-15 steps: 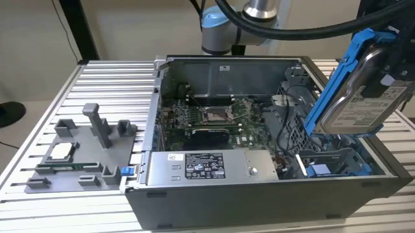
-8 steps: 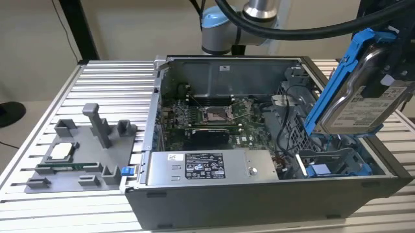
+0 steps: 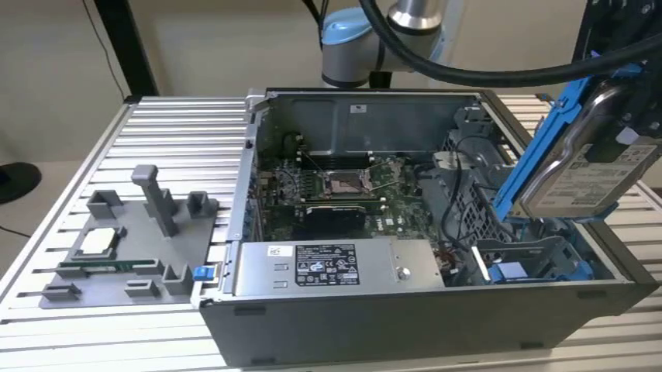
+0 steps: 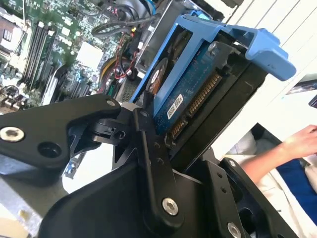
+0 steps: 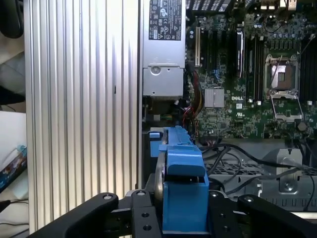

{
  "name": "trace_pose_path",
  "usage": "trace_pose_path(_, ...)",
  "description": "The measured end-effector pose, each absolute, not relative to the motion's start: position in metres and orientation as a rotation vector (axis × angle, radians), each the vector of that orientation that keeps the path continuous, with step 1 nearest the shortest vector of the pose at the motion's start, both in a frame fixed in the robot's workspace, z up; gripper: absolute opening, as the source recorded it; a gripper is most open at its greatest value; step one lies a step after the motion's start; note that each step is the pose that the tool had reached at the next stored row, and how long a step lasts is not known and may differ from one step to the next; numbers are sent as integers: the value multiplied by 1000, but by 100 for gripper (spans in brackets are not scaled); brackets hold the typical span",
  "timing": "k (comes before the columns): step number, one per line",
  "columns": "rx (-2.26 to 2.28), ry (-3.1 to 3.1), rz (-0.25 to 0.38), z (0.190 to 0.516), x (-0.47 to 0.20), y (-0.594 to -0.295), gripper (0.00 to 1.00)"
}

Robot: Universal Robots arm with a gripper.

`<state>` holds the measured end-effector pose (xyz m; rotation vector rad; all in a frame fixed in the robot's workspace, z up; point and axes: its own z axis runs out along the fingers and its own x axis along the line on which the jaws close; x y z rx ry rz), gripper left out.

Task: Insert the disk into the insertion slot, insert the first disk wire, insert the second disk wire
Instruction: 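Insert the disk into the insertion slot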

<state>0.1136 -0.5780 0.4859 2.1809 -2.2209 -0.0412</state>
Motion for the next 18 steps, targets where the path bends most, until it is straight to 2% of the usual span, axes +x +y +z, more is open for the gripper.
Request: trace_pose_path(18, 2181, -2221, -41, 453, 124, -578, 0)
